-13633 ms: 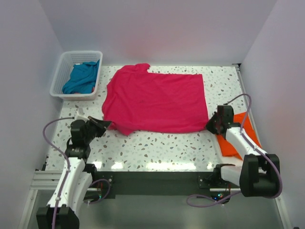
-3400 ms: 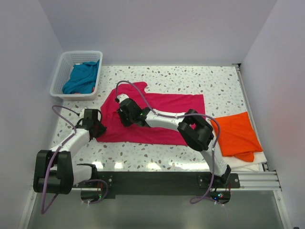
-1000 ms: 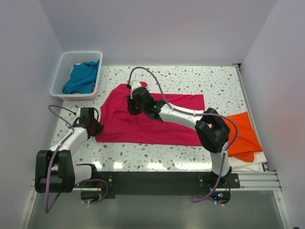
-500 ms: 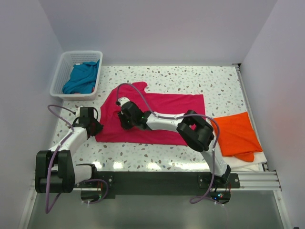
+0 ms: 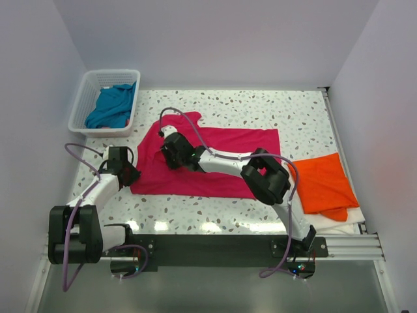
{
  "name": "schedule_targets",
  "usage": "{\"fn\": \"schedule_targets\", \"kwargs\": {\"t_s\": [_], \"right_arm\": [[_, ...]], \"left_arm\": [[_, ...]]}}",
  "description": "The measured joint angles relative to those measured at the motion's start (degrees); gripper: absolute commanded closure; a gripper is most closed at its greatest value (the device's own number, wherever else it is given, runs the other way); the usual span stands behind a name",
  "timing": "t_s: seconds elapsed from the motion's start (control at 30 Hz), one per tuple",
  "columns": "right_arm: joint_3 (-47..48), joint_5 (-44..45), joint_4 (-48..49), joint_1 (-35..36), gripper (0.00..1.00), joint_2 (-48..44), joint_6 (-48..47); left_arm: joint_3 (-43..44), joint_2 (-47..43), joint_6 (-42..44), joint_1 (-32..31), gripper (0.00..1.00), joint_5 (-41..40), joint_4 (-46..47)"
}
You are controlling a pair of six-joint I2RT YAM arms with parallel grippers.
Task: Fold and stack the t-shirts
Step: Fold the tshirt
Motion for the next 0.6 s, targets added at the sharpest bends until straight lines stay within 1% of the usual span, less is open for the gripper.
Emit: {"fn": "schedule_targets", "kwargs": {"t_s": [0.43, 0.6], "right_arm": [[0.26, 2.12, -1.46, -4.28, 0.74, 0.13, -0.26], [0.11, 2.05, -1.38, -4.90, 0.74, 0.11, -0.22]], "left_arm": [[0.00, 0.00, 0.83, 0.63, 0.83, 0.20, -0.13], [0.00, 0.00, 0.83, 0.66, 0.83, 0.35, -0.15]]}}
